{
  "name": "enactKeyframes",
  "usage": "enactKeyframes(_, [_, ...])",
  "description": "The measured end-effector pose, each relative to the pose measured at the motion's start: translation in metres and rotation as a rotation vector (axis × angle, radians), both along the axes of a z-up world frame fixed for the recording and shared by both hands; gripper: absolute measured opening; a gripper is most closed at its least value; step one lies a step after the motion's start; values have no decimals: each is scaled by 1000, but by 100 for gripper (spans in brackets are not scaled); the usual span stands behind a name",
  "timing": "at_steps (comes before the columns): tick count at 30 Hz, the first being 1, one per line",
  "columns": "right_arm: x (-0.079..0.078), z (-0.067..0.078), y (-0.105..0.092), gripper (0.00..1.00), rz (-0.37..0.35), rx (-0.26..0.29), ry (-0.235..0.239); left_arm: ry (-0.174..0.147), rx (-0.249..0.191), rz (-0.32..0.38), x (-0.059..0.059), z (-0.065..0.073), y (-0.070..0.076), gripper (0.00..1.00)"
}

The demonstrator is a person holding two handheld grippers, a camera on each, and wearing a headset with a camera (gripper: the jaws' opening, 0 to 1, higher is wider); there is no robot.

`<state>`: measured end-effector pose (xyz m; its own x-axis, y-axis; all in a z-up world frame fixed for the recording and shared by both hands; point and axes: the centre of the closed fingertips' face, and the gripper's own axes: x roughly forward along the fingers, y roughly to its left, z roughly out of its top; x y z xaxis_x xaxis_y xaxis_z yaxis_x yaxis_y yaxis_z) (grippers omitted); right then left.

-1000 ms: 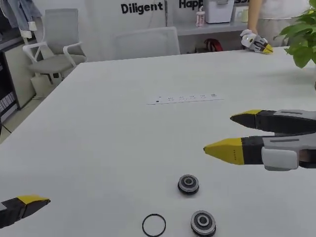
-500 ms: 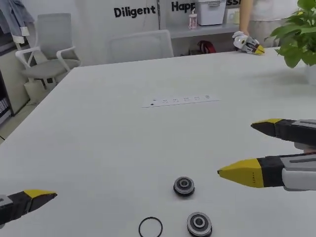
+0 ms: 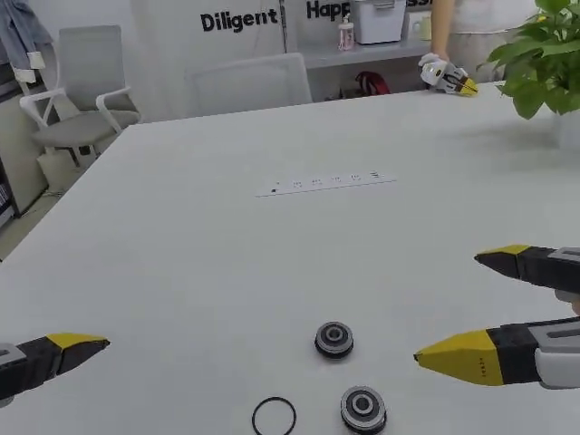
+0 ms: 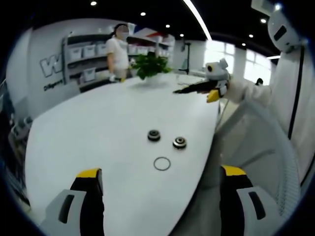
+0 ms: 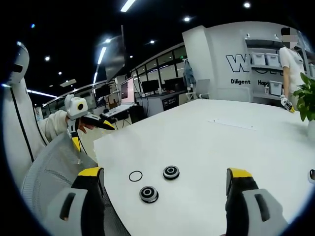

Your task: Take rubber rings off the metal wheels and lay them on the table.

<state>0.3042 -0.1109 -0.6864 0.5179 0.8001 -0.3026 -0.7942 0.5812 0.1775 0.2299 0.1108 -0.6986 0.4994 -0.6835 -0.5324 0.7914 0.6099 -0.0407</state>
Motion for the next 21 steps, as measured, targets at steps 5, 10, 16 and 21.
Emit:
enactKeyframes(5, [-6, -14, 1, 96, -6, 1, 29, -19, -14, -24, 3, 13, -7, 100])
enactKeyframes(10, [-10, -23, 3, 95, -1, -1, 53, -72, -24, -73, 9, 32, -21, 100])
enactKeyframes(16, [-13, -25, 4, 94, -1, 13, 62, -125, -4, -124, 18, 48, -38, 100])
enactKeyframes(21, [-15, -30, 0, 93, -1, 6, 68, -139, -41, -158, 22, 58, -54, 100])
